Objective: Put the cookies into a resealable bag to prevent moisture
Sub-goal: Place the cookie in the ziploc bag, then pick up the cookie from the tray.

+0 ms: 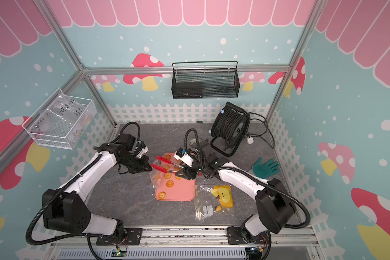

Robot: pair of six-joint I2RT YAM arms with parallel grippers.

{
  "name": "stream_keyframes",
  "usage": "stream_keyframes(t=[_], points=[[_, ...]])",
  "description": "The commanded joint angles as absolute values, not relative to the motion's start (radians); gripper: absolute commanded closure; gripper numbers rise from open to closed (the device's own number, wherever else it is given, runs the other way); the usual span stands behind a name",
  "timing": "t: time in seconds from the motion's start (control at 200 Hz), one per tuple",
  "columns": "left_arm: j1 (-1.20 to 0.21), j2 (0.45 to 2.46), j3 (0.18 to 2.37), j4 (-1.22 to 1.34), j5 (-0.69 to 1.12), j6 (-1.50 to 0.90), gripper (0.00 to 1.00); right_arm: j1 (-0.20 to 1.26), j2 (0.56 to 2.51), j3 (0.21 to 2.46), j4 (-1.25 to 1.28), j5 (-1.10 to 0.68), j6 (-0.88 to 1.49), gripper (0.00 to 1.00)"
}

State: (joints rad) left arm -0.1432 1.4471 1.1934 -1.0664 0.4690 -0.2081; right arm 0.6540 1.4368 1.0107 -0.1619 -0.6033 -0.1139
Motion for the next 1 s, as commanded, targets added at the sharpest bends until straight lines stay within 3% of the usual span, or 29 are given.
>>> stream_keyframes(t=[0.0,0.295,0.596,0.991], points=[[-0.138,1.422,1.202,-1.087,0.419,-0.186,1.0,0.646,1.373,1.009,-0.313,-0.445,-0.218,0.43],[-0.139,1.455,1.234,-1.091,0.415,-0.186,1.0,0.744,1.413,0.929,-0.471,-0.243,-0.358,0.38],[-0.159,1.472,1.248,-1.087,0.425,-0.193,1.0,0.788,1.545,0.988,-0.439,-0.224,-0.408,0.36],[-0.169,1.473,1.255,-1.087,0.422,-0.195,1.0,0.836,1.636,1.079,-0.532,-0.192,-0.457,0.45]])
